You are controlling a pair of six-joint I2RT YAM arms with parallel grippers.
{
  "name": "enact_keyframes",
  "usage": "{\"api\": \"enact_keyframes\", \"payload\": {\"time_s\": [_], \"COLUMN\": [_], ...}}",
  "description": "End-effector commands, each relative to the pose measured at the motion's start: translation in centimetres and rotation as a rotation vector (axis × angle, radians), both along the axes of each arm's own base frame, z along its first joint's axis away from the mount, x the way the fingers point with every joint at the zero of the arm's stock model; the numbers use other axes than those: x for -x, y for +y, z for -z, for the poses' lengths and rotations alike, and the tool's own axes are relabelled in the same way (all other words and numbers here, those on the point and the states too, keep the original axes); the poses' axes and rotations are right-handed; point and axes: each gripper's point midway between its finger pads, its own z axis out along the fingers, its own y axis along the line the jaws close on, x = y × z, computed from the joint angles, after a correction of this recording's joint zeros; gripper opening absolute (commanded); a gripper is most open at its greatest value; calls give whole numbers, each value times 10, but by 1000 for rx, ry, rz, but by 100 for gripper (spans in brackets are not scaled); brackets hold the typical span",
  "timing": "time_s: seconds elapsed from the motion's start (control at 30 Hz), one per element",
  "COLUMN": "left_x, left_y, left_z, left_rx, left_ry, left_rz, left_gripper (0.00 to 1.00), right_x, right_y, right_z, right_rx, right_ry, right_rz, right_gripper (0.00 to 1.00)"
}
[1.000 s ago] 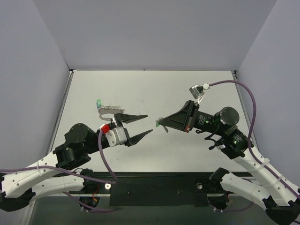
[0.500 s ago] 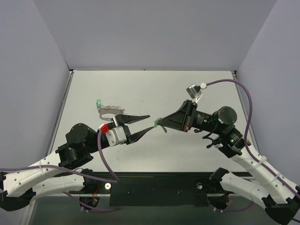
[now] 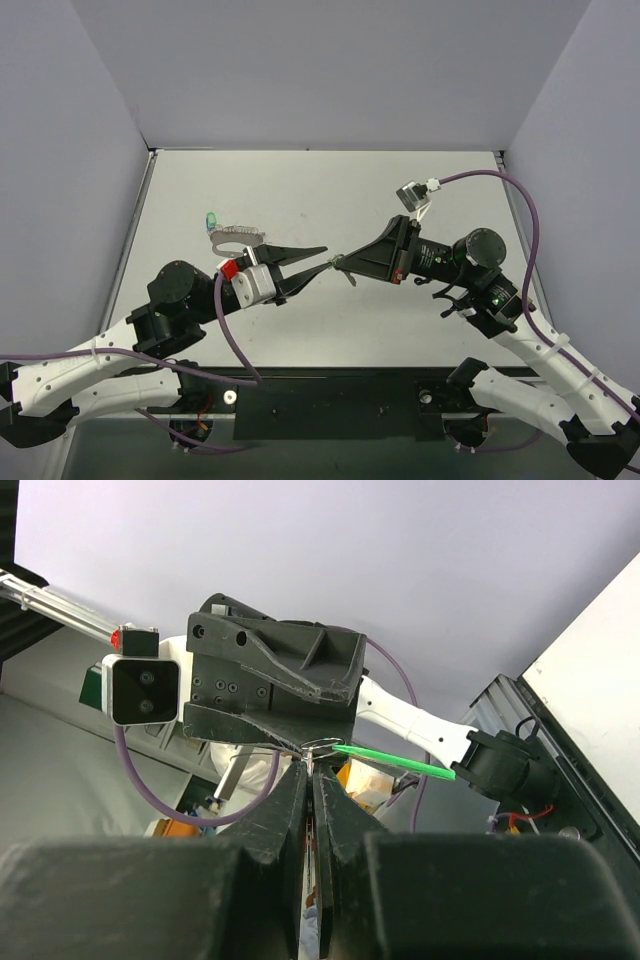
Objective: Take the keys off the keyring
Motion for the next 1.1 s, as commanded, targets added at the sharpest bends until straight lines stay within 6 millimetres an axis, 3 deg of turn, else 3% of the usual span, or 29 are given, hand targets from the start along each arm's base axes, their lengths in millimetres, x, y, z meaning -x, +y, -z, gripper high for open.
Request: {"api": "enact_keyframes", "payload": {"time_s": [0.0, 0.33, 0.67, 1.07], "left_x": [1, 5, 12, 11], "left_y": [7, 5, 10, 13], "left_z": [-26, -23, -23, -17], "left_rx": [81, 72, 57, -4], "left_ry": [-22, -22, -43, 56], "left_rz": [-4, 20, 36, 32], "left_gripper": [36, 27, 0, 0], "right_x": [13, 17, 17, 18], "right_y": [-4, 1, 3, 0], "right_z": [-19, -16, -10, 8], "right_rx": [-52, -42, -17, 114], "right_ry": [-83, -88, -92, -138], "right_rz": [-31, -50, -46, -16], "right_gripper": [0, 0, 0, 0]}}
